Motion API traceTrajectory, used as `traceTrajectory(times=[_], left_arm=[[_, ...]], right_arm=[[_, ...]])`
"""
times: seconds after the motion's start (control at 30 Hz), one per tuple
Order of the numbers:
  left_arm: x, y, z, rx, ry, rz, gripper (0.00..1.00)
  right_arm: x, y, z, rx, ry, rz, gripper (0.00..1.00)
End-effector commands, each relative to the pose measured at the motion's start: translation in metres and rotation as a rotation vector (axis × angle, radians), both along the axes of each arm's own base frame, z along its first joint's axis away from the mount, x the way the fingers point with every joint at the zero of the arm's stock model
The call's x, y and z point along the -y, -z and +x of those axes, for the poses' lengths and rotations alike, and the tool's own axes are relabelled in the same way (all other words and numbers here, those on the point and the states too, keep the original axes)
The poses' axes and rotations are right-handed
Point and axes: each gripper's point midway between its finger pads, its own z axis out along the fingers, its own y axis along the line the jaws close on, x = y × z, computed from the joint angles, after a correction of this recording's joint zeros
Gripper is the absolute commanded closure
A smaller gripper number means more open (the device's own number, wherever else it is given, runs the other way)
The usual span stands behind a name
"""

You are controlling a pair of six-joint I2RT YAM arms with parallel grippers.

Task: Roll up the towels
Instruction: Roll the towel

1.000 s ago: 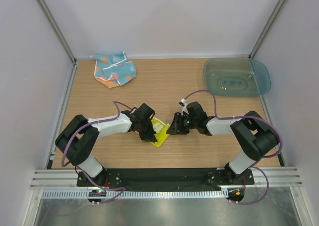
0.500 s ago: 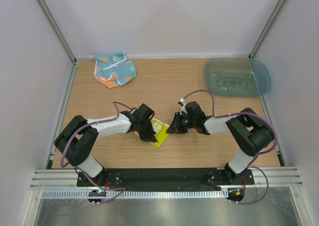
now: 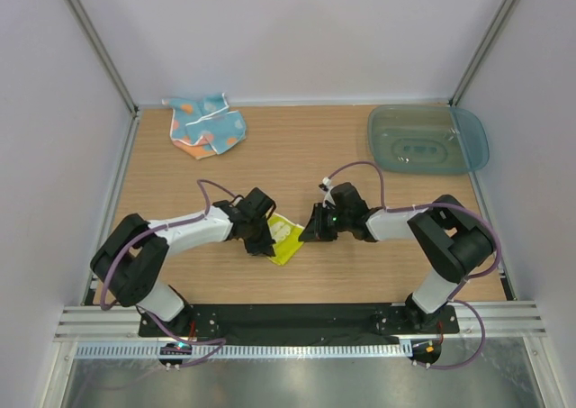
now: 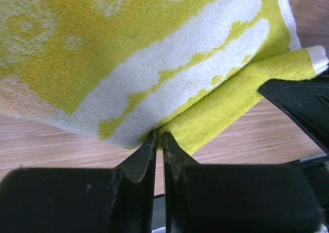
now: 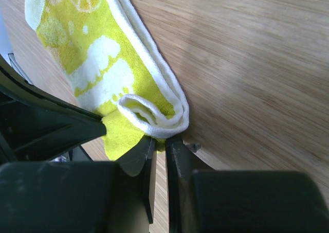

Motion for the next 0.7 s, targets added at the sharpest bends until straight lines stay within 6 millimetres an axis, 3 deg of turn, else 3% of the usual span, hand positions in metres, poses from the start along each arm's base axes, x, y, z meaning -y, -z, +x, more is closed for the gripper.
traceTrajectory(times=[0.0, 0.17, 0.33, 0.53, 0.67], left_arm=[[-0.037, 0.004, -0.012, -0.009, 0.023, 0.163, 0.92], [-0.049, -0.005, -0.008, 0.031, 0.037, 0.236, 0.89], [-0.045, -0.031, 0.008, 0.159, 0.087, 0.281, 0.86], [0.007, -0.091, 0.017, 0.433, 0.289, 0.249, 0.77], [0.04, -0.103, 0.009, 0.514, 0.425, 0.202, 0.7]], right_arm=[[0.008, 0.005, 0.012, 0.023, 0.042, -0.061, 0.91], [0.007, 0.004, 0.012, 0.021, 0.038, -0.06, 0.91], [0.005, 0.0, 0.012, 0.028, 0.034, -0.056, 0.91], [0.004, -0.007, 0.012, 0.039, 0.025, -0.057, 0.91], [0.003, -0.01, 0.011, 0.042, 0.019, -0.056, 0.91]])
